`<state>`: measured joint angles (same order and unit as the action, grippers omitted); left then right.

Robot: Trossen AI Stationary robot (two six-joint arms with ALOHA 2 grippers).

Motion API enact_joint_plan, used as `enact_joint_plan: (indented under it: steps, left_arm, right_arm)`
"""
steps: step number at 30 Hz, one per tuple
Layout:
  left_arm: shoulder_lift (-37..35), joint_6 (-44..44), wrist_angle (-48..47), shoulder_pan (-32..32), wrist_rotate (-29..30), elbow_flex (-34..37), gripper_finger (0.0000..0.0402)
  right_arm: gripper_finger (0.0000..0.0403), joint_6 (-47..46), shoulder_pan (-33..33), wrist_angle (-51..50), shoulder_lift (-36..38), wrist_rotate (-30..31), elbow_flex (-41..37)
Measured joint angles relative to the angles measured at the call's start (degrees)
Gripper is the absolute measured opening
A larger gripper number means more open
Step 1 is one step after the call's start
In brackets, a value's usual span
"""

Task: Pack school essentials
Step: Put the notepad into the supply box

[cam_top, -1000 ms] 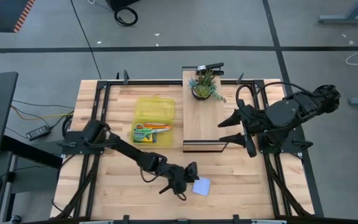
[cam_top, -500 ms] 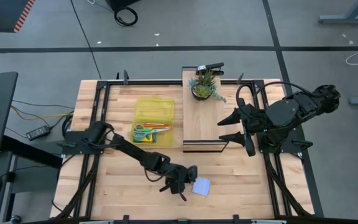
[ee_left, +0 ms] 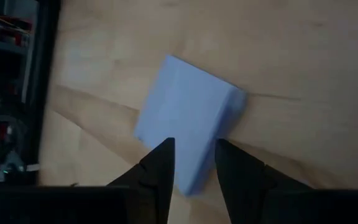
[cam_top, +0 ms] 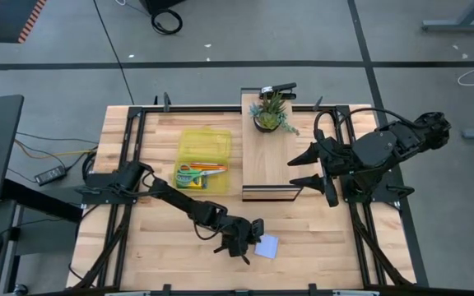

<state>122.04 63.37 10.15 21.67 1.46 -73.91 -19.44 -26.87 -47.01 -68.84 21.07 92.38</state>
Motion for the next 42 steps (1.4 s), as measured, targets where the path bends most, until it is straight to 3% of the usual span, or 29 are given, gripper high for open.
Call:
enact_joint_plan:
  steps: [8,13,19,21,31,38,42]
  left_arm:
    - [0.28,-2.75,-1.7,-0.95,-5.55,-3.11,0.0113]
    - [2.32,-3.4,-7.88,-1.16,-7.53,-8.16,0.0115]
    - [4.72,-14.92,-16.56,-0.49,-7.91,-16.11,0.0103]
    - [4.98,-19.99,-15.27,-0.48,-8.75,-17.66,0.0099]
    - [5.35,-36.85,-22.42,-0.61,-8.74,-17.56,0.0073]
    - [5.35,-41.73,-26.54,-0.61,-8.32,-17.55,0.0053]
    - [5.27,-41.47,-24.29,-0.25,-6.5,-17.55,0.0037]
  right_arm:
    - [0.0237,0.09,-0.02,0.74,0.0,-0.01,0.0]
    - [0.0237,0.16,-0.01,1.13,0.0,-0.01,0.04]
    - [0.0237,0.33,-0.02,1.55,-0.02,-0.03,0.07]
    - [0.0237,0.58,-0.02,1.6,-0.02,-0.03,0.07]
    - [0.0237,1.83,-0.02,2.28,-0.02,-0.05,0.07]
    - [0.0237,1.85,-0.01,3.1,-0.02,-0.05,0.07]
    - [0.0237,1.81,-0.01,3.09,-0.02,-0.05,0.07]
